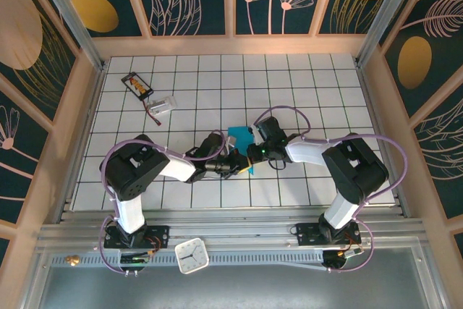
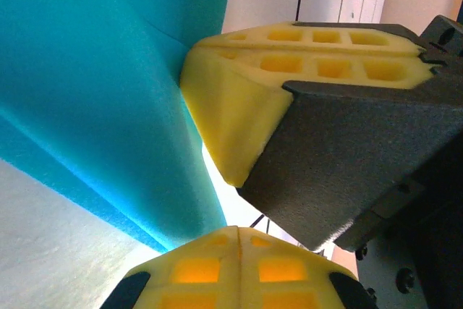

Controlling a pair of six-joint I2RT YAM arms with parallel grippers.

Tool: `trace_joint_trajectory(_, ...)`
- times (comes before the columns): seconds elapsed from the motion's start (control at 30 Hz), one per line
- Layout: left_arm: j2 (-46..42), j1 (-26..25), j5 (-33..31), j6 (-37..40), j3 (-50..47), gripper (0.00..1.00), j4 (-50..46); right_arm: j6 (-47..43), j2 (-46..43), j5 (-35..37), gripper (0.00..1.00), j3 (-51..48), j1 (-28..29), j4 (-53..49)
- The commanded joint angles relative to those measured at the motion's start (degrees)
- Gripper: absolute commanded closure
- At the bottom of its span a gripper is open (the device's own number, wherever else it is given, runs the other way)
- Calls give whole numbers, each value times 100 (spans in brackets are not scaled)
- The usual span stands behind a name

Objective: Fold a paper plane with a square sheet of paper (pick it up from the middle)
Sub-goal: Third fold the triangle at the center of the table.

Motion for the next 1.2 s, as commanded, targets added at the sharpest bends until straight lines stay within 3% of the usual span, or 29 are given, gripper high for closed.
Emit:
trace_joint_trajectory(0.0, 87, -37, -161, -159, 138, 100, -44, 52, 265, 113, 100, -200, -24, -440)
trace_joint_trajectory(1.17, 267, -189, -125, 434, 397, 100, -1504, 71, 286, 86, 100, -239, -30, -410)
